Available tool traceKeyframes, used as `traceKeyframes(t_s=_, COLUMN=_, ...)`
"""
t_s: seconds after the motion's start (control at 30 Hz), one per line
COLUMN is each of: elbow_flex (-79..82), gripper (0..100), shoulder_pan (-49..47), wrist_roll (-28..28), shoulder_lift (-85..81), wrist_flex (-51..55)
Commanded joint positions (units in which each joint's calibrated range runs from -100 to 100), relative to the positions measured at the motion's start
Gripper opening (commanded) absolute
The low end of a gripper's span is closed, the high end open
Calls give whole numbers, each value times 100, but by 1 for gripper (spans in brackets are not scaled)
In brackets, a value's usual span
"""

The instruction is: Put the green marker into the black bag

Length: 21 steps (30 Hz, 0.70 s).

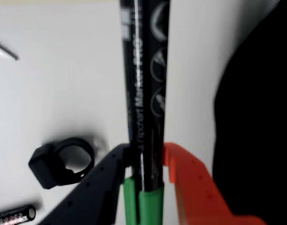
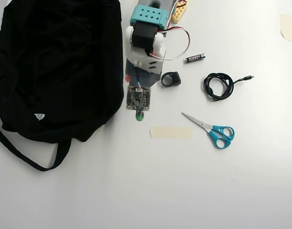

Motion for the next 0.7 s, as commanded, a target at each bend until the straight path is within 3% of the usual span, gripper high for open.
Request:
traceKeyframes(t_s=0.0, elbow_flex=-231, gripper=2, shoulder_pan=131, wrist_roll=-77, shoulder_lift=-445, wrist_flex=40)
traceKeyframes(t_s=0.67, elbow_flex=-366, gripper=2, shoulder_pan=1335, wrist_roll=-150, shoulder_lift=-478, wrist_flex=109)
